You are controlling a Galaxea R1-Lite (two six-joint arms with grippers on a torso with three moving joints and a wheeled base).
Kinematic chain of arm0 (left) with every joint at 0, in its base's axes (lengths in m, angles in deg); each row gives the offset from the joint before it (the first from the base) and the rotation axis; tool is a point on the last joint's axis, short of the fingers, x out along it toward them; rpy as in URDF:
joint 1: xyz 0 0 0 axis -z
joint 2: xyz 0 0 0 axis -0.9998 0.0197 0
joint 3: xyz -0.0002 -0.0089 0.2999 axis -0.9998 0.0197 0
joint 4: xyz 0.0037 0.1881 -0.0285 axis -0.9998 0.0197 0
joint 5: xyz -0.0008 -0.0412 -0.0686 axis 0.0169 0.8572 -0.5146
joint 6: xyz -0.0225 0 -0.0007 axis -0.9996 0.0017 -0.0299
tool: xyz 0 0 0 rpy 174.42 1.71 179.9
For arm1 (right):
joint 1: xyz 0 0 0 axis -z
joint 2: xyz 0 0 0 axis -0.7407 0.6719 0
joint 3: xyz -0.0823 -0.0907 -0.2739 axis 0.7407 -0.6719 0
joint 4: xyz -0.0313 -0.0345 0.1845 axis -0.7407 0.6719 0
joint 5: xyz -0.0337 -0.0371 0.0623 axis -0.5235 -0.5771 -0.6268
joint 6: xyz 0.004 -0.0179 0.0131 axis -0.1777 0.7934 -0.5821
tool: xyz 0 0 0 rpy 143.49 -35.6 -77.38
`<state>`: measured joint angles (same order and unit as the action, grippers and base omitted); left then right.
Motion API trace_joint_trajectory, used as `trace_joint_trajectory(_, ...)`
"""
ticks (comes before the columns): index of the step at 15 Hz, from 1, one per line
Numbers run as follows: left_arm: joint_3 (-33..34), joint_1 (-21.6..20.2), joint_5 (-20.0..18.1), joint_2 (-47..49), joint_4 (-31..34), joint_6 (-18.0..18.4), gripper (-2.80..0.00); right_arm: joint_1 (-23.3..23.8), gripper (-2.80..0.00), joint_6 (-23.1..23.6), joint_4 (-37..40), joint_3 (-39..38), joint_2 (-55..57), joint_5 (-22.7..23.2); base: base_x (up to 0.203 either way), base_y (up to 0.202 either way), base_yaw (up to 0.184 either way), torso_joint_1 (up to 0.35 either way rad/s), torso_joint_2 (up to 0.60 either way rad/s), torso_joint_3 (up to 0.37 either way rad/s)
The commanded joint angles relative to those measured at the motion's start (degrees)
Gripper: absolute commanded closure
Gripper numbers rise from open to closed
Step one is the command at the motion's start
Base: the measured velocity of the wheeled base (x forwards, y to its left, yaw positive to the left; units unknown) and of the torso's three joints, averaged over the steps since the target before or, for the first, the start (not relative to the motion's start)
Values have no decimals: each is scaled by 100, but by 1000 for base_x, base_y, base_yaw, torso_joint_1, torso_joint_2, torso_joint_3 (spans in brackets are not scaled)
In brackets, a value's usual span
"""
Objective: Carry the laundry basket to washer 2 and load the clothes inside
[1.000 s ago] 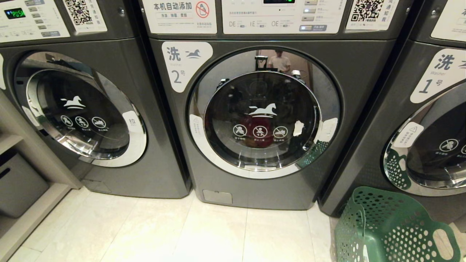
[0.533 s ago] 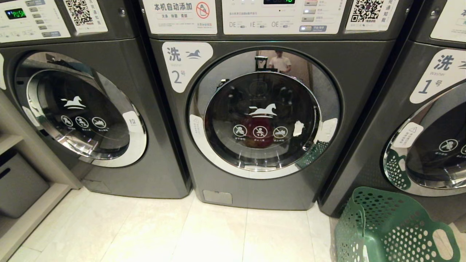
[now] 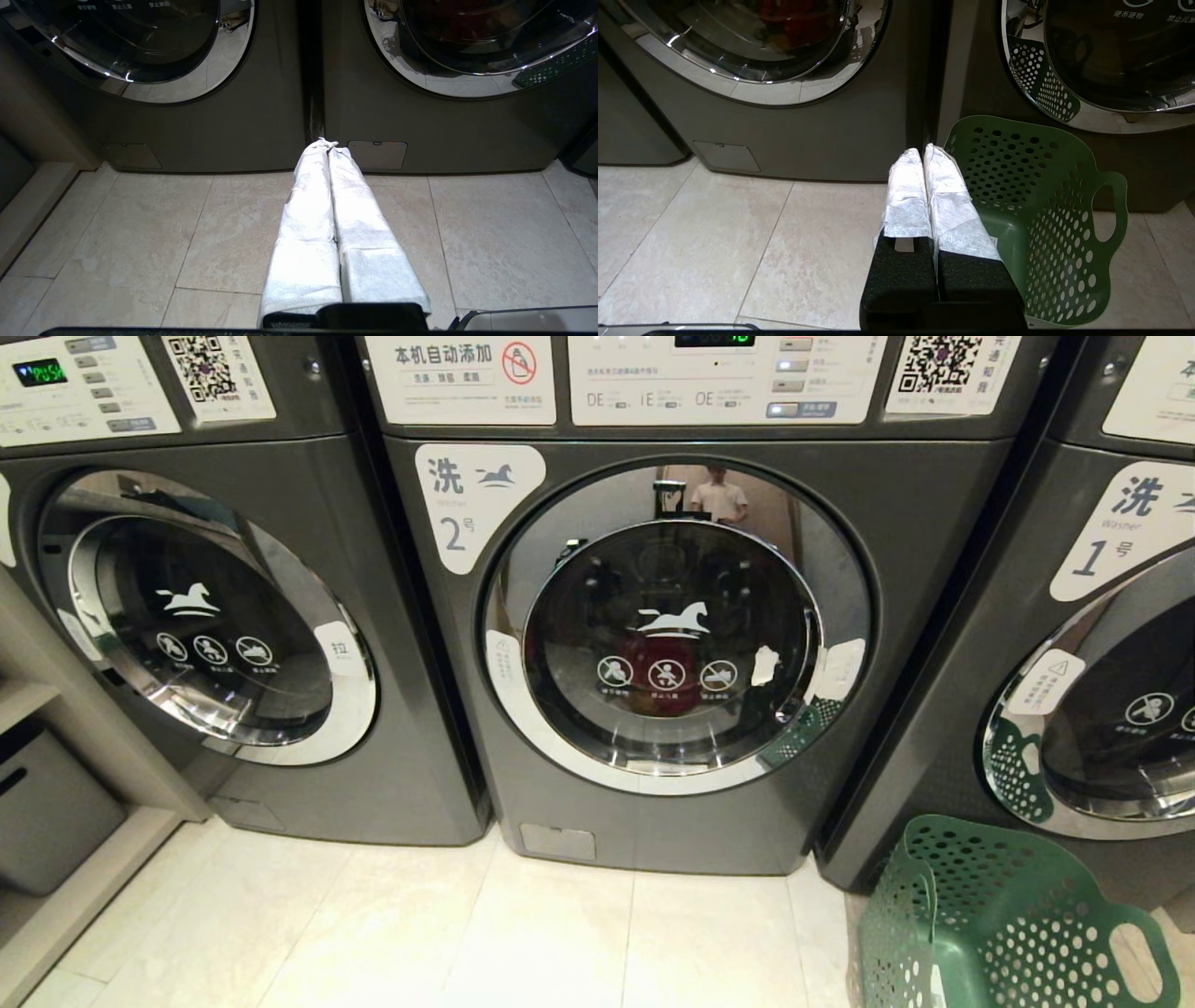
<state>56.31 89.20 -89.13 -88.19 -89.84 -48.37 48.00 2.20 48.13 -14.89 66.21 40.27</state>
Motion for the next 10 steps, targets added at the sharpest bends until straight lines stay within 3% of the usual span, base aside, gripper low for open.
trace_joint_trajectory(1,35,2,-2,-2,-3,4,0,-3,0,-11,7,-9,-30,-2,0,0,0,0,0,0)
trace_joint_trajectory(10,35,2,-2,-2,-3,4,0,-3,0,279,24,0,-30,7,0,0,0,0,0,0)
